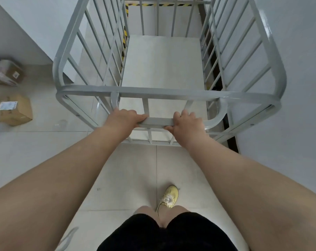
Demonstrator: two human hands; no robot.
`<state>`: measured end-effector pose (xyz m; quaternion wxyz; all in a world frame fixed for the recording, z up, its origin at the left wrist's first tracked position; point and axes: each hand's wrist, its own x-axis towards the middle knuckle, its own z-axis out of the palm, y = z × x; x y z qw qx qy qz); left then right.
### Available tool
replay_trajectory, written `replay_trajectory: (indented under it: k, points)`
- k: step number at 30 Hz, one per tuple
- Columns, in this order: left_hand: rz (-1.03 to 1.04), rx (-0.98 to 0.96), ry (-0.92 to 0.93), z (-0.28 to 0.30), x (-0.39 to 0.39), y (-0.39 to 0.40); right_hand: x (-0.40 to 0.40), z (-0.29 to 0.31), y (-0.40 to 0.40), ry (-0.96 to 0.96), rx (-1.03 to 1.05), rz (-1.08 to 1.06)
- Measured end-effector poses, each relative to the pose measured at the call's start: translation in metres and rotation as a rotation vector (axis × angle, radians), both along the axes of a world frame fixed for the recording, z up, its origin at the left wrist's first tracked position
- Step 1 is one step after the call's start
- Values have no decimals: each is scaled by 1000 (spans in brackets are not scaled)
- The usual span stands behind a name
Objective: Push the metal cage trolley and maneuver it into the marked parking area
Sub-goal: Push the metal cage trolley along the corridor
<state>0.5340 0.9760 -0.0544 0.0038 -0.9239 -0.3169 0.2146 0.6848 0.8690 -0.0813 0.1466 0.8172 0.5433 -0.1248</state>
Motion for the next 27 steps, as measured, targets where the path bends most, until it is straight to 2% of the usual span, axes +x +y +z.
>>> replay_trajectory:
  k: [10,21,27]
  points:
    - [27,-78,-64,-2,68,107,71,-1,103,-18,7,32]
    - [-35,-135,20,5,137,215,137,4,205,-77,-5,31]
    - [-22,-171,1,-1,171,270,171,5,255,-86,3,26]
